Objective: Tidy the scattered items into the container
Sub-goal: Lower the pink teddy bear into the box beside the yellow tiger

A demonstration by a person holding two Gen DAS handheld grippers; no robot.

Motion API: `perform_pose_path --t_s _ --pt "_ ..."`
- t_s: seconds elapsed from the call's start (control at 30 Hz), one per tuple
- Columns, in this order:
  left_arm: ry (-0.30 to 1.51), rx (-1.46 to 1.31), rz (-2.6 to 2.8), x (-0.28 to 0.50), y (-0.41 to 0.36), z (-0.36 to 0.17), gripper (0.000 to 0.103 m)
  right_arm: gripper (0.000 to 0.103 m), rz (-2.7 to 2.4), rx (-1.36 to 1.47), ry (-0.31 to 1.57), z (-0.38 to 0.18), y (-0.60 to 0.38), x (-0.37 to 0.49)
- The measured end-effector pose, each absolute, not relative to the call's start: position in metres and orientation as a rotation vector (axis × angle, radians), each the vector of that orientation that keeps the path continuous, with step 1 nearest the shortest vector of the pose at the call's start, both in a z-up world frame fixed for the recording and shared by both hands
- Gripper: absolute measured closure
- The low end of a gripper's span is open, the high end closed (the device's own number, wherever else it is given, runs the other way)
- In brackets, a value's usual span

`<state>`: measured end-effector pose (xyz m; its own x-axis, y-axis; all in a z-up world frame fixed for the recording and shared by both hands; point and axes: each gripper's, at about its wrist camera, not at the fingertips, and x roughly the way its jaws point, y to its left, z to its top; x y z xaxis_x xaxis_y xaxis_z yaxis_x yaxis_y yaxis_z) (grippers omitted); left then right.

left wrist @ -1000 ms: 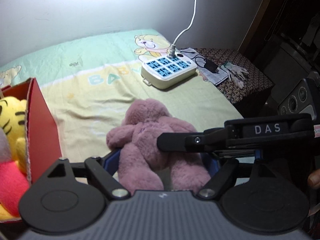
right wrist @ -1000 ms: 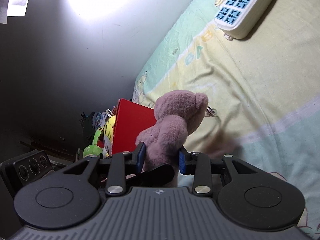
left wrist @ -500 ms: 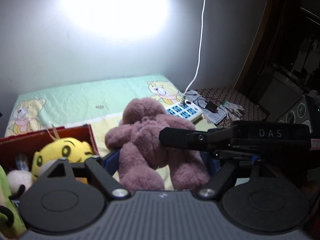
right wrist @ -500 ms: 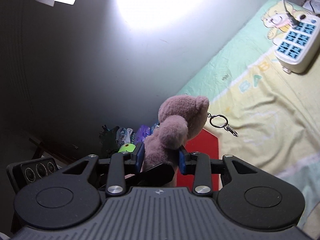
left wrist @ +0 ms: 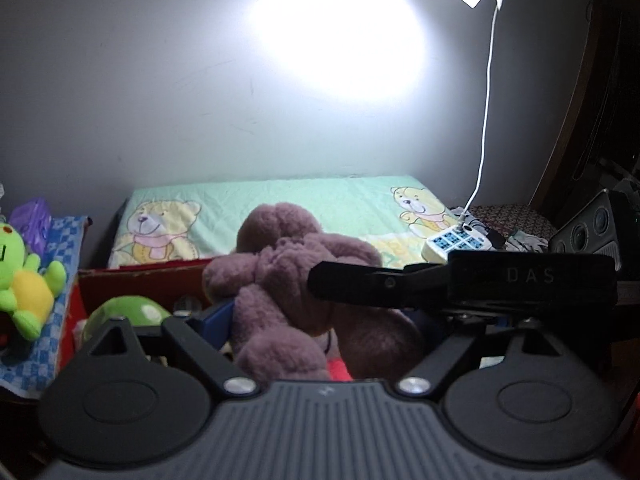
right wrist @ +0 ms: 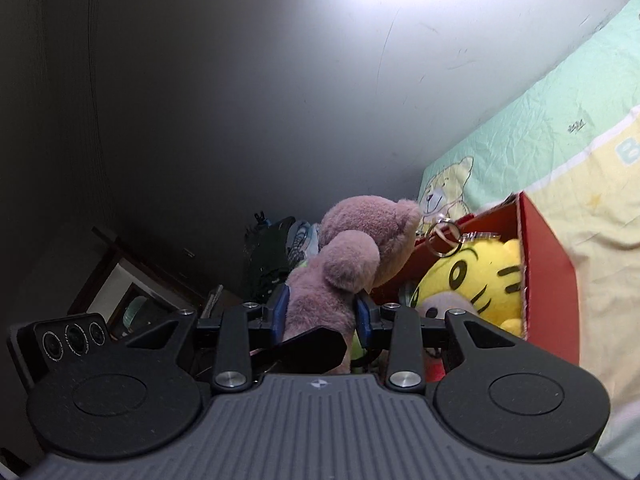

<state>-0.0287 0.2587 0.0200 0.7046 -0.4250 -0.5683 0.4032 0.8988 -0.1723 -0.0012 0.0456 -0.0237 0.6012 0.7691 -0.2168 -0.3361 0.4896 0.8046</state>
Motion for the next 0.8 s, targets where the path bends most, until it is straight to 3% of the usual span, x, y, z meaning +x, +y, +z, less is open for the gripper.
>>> perform_pose_path --t_s 0.27,0.5,0.8 --pt "0.766 -0.081 -0.466 -0.013 0.274 -0.034 0.017 0.069 0.645 0.657 0.751 -0.053 0.069 0.002" --pt "0.752 -0.015 -0.466 -0.009 0.266 -0.04 0.007 0.065 0.615 0.575 0.761 -0.05 0.072 0.005" --pt "0.785 -0.098 -0.527 -0.025 0.29 -0.024 0.006 0.056 0.558 0.542 0.709 -0.039 0.056 -0.008"
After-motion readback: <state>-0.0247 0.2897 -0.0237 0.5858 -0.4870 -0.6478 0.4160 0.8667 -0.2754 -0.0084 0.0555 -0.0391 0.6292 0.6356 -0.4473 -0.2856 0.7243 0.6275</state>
